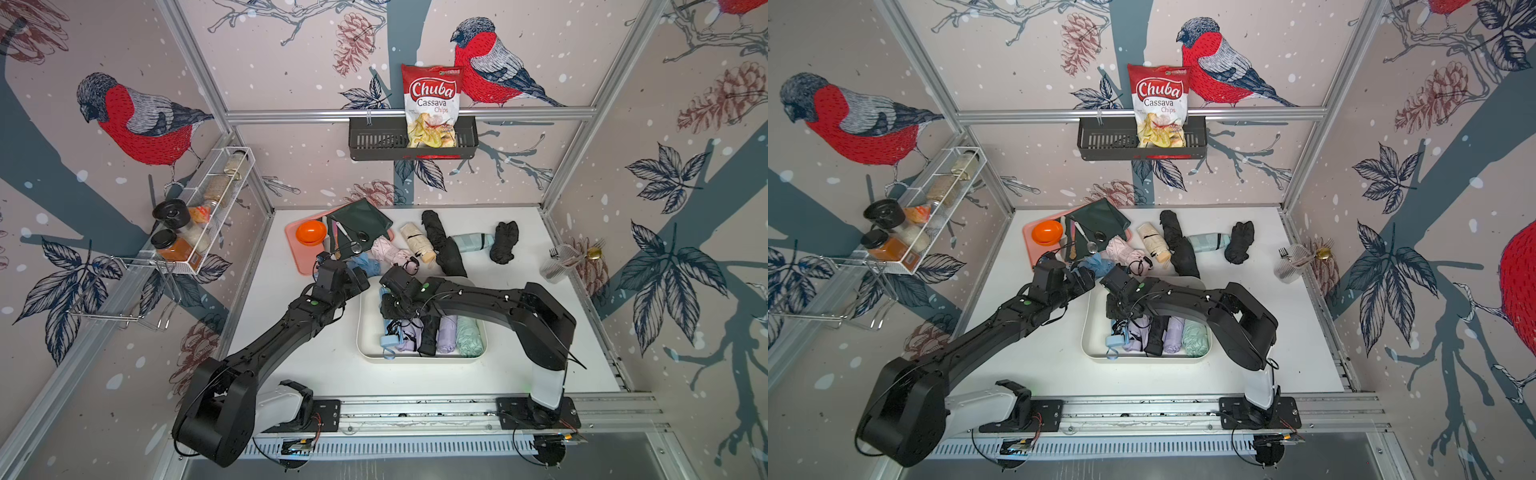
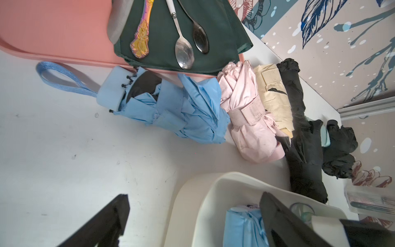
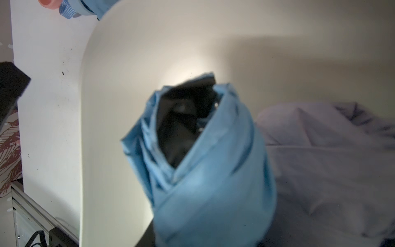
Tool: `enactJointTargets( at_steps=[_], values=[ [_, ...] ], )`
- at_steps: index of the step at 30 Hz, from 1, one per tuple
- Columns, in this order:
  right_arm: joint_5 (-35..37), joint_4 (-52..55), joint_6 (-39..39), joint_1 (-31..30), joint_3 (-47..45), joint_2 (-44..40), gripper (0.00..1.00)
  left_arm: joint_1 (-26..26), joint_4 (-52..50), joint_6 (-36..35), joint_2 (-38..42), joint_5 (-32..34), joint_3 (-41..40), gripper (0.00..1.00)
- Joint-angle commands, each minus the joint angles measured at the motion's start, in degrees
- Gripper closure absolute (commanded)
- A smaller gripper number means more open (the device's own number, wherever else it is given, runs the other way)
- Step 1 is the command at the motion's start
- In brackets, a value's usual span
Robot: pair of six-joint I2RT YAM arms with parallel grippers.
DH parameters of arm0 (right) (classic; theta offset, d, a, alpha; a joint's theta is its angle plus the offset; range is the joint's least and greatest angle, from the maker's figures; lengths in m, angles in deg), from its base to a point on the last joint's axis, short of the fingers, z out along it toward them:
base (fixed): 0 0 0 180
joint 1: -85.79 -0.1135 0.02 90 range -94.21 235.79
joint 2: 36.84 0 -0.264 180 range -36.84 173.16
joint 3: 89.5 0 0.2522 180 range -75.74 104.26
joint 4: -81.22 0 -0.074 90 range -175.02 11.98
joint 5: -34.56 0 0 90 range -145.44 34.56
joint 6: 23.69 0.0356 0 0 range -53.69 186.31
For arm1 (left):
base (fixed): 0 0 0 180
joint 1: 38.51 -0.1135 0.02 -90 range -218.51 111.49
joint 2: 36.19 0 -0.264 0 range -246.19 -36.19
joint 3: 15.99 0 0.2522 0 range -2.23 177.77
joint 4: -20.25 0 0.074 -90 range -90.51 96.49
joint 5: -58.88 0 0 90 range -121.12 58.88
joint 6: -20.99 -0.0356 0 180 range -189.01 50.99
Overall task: Put the umbrella into the storage box
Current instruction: Place the umbrella in the storage box.
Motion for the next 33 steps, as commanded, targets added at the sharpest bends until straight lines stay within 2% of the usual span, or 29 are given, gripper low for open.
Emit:
enactJointTargets(
  at_steps=[1, 9, 14, 22, 27, 30, 33],
  values=[
    [1.02, -1.68, 1.27, 0.07, 0.51, 0.8, 0.61, -0.16, 1.48, -1.22, -0.15, -0.76, 0.47, 0.01],
    [2.73, 0.33, 1.0, -0.36, 0.31, 0.27, 0.35, -0.16, 1.28, -1.25, -0.34, -2.26, 0.68, 0.01],
    [4.73, 1.68, -0.05, -0.88, 1.48, -0.27, 0.24, -0.16, 0.92, -1.14, -0.64, -2.06, 0.9, 0.01],
    [6.89, 4.86, -2.4, -1.23, 4.67, -1.09, 0.24, -0.16, 0.77, -1.2, -1.48, -2.11, 1.61, 0.01],
    [9.72, 6.42, -4.93, -1.51, 6.17, -5.39, 0.24, -1.32, -0.21, -2.55, -2.29, -0.19, 2.82, 0.01],
    [12.13, 6.85, -6.6, -1.38, 6.17, -8.95, 0.21, -3.19, -0.21, -7.19, -3.89, -1.38, 4.87, 0.02],
    [16.02, 8.16, -7.96, -0.96, 5.96, -12.66, 0.18, -5.58, -2.96, -18.01, -7.23, -3.05, 10.19, 0.05]
  ],
)
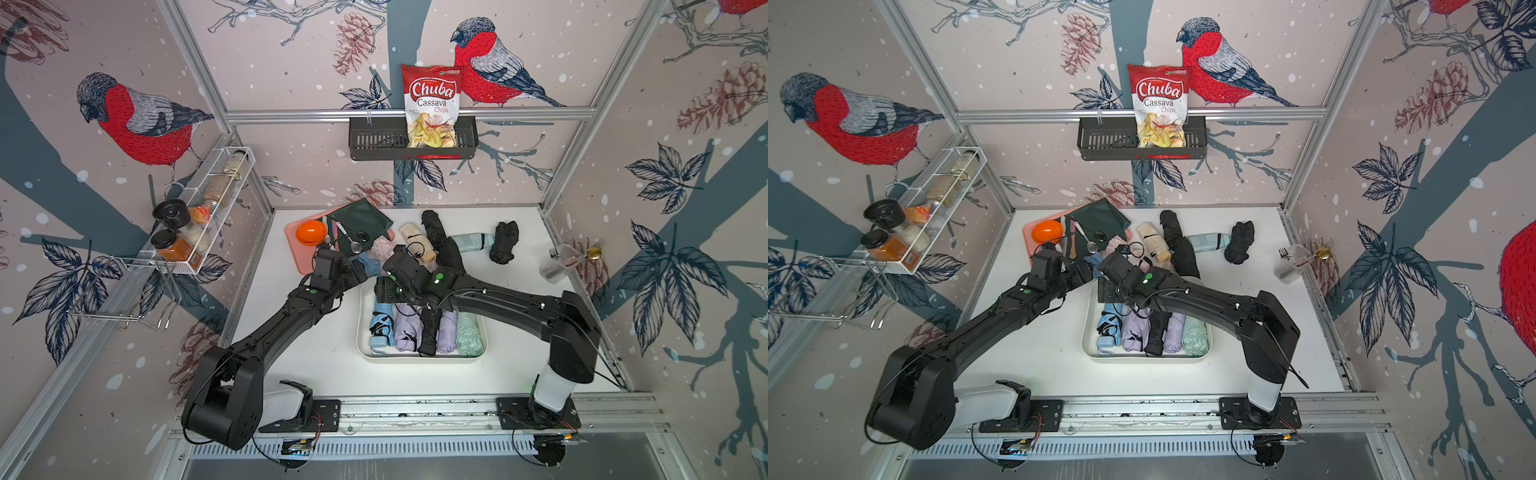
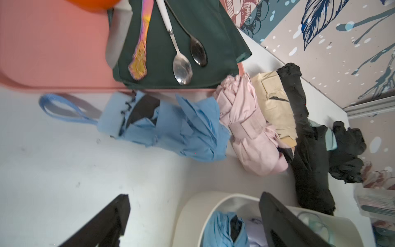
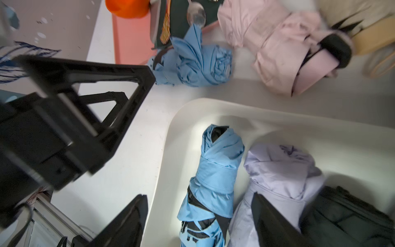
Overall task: Put the umbrella into the storage box
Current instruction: Place the umbrella in the storage box, then pick up the umbrella from the center of the board.
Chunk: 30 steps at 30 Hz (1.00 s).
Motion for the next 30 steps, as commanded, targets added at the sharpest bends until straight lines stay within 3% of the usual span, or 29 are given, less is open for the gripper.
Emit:
enactJointTargets(
  at_steps=[1, 8, 10, 13, 16, 18, 21, 30],
  values=[
    [6.15, 2.42, -2.71, 0.85, -0.28, -3.91, 0.17, -1.8, -3.78, -13.28, -3.27, -1.15, 5.9, 0.06],
    [9.48, 1.8, -2.95, 7.1, -8.34, -15.42, 0.09, -2.77, -14.62, -29.87, -12.22, 1.71, 18.86, 0.14],
    [10.12, 1.35, -2.78, 9.33, -11.28, -19.19, 0.0, -3.45, -18.07, -34.36, -14.62, 3.15, 21.68, 0.14],
    [12.89, 0.64, -2.1, 11.74, -15.03, -24.61, 0.0, -4.67, -23.38, -39.67, -17.09, 4.62, 25.48, 0.15],
    [14.88, 0.93, -1.05, 14.12, -18.38, -30.01, 0.0, -6.25, -27.2, -44.55, -17.72, 3.2, 27.09, 0.26],
    [15.67, 1.24, -0.34, 15.89, -20.23, -32.87, 0.0, -6.57, -28.59, -47.75, -17.78, 1.68, 27.19, 0.24],
    [15.41, 0.79, 0.21, 18.83, -22.74, -36.97, 0.0, -6.6, -30.44, -50.16, -19.73, 2.64, 27.87, 0.17],
    [15.49, 1.18, 0.31, 22.27, -25.46, -43.99, 0.0, -6.6, -33.58, -52.25, -29.31, 4.0, 33.22, 0.17]
  ],
)
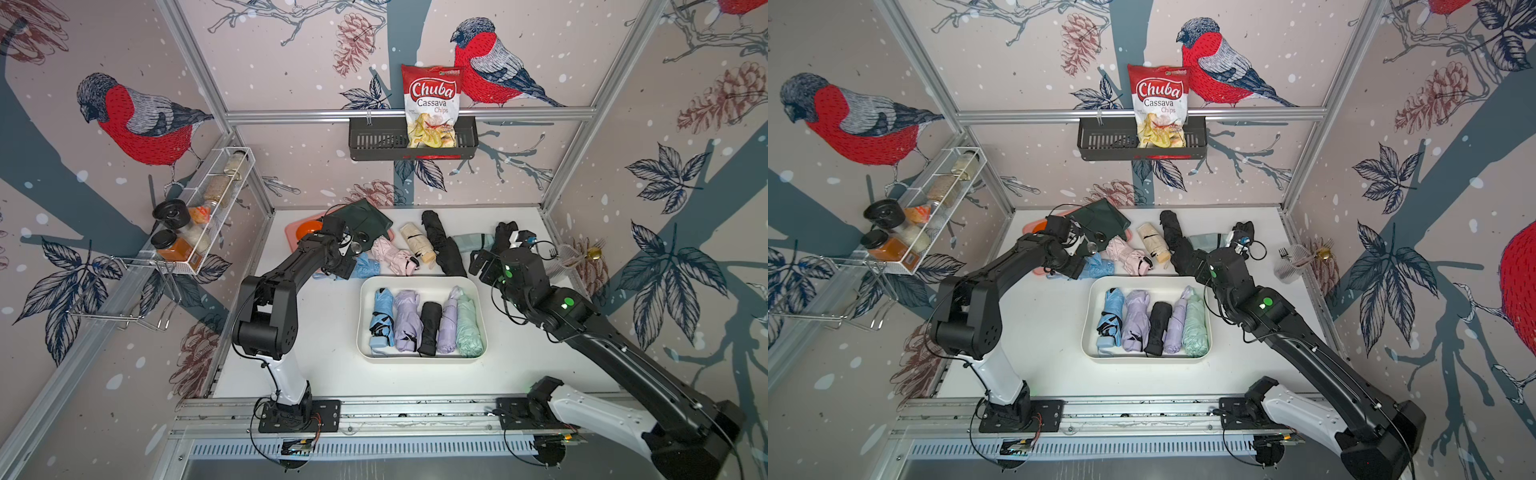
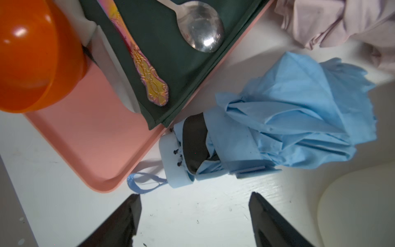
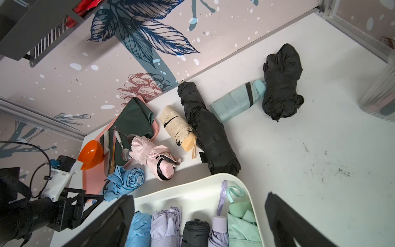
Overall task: Put the umbrella into the storage box
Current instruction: Pick up the umbrella from the center of the board.
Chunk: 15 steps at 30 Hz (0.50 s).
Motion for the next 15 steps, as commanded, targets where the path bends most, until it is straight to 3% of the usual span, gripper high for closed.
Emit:
enactJointTargets(
  at_steps=[1, 8, 15],
  values=[
    [1.17, 0.07, 0.48, 0.3, -0.78, -1.27, 0.0, -0.01, -1.91, -2.5, -1.65, 0.63, 1.72, 0.17],
    [0.73, -0.11, 0.18, 1.53, -1.3, -1.45, 0.0, 2.61, -2.55, -6.24, -4.89, 1.44, 3.78, 0.07],
    [0.64, -0.13, 0.0, 2.06, -1.18, -1.54, 0.0, 6.23, -3.8, -9.91, -8.02, 1.82, 7.81, 0.05]
  ],
)
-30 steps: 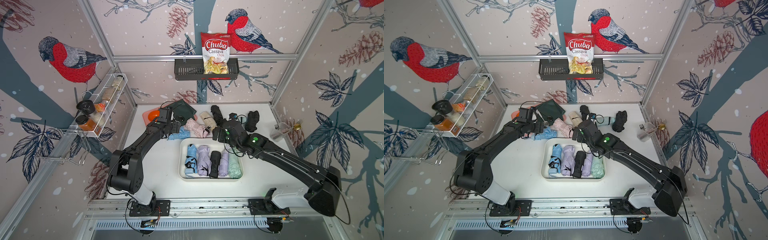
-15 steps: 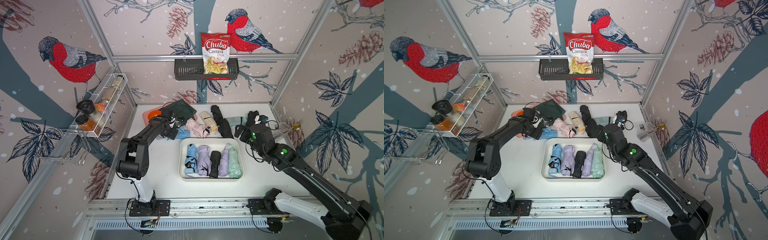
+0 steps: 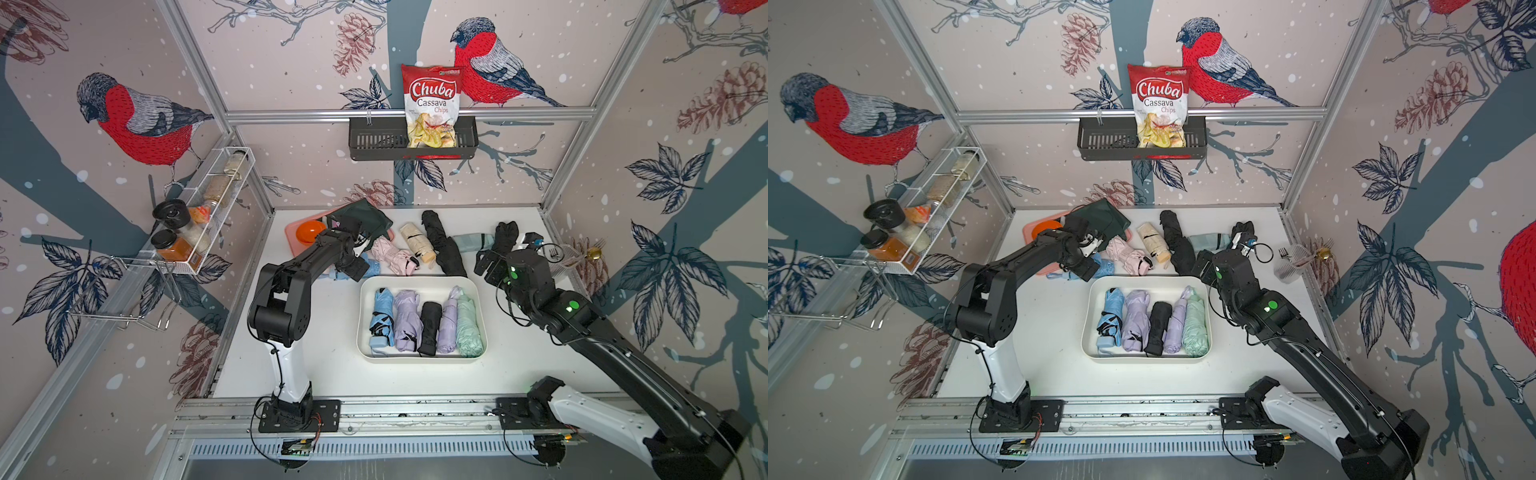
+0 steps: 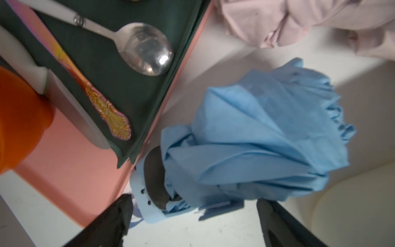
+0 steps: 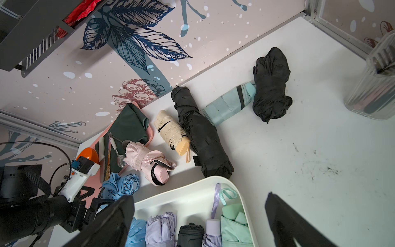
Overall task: Put the umbrella into the storage box
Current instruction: Pick up the umbrella from the center of the board.
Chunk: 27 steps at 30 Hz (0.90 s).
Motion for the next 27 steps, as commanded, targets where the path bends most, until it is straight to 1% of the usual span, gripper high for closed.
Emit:
enactJointTargets(
  at_steps=[1, 11, 21, 27],
  values=[
    [0.64, -0.02, -0.02, 0.12, 0.19, -0.28, 0.0, 0.67, -1.72, -2.49, -1.54, -0.07, 2.06, 0.05],
    [1.13, -0.05, 0.64, 0.45, 0.06, -1.29, 0.0, 0.93, -2.7, -3.22, -5.41, -1.6, 4.9, 0.05],
    [0.51, -1.13, 0.29, 0.74, 0.42, 0.33, 0.0, 1.92, -4.2, -3.22, -8.97, -2.28, 6.58, 0.09],
    [0.64, -1.4, 0.29, 0.82, 0.32, 0.56, 0.0, 2.06, -3.87, -2.31, -9.43, -3.24, 5.77, 0.15]
  ],
)
